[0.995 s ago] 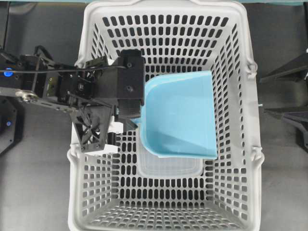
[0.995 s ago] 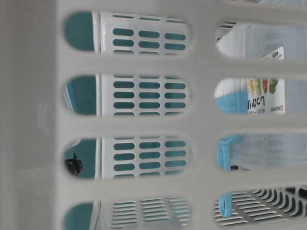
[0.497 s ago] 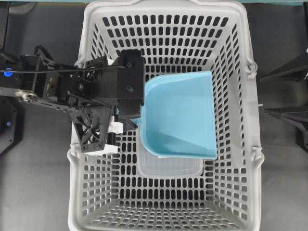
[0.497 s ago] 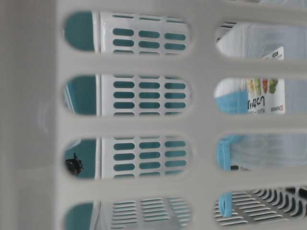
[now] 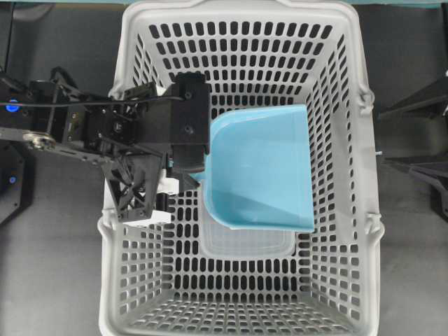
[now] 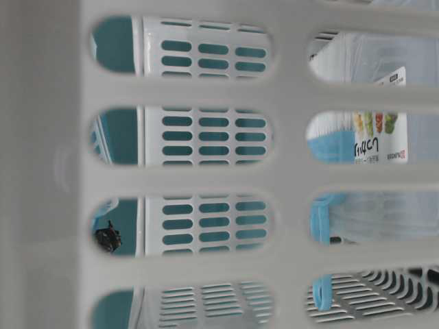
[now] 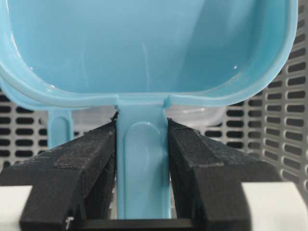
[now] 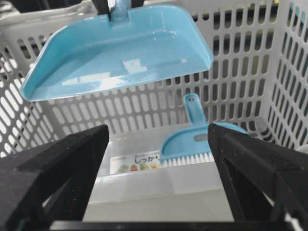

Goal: Pick up the dustpan from the shopping basket with the left arm.
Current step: 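Hold the raised dustpan still in the left gripper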

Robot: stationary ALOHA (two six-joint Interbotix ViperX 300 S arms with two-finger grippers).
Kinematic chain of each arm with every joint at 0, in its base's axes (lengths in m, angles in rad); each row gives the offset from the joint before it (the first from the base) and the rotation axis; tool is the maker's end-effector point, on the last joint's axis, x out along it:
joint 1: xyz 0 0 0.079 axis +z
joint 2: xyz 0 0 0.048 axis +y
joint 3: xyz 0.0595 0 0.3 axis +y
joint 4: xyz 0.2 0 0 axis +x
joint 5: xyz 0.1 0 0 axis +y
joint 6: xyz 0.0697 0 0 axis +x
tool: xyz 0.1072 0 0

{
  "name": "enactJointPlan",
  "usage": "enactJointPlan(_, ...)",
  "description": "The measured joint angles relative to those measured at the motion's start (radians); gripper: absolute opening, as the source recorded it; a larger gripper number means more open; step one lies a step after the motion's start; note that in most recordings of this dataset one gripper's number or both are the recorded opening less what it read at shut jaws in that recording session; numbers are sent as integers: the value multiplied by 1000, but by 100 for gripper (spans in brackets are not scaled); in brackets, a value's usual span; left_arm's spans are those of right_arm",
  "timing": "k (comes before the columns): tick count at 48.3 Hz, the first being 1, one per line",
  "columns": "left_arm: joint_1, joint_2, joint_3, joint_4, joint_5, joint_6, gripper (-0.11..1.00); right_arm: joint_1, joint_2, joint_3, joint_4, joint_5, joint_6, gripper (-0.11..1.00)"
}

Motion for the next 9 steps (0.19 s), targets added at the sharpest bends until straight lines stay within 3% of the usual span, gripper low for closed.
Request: enactJointPlan(9, -5, 0, 0, 0, -5, 2, 30, -2, 0, 0, 0, 0, 0, 79)
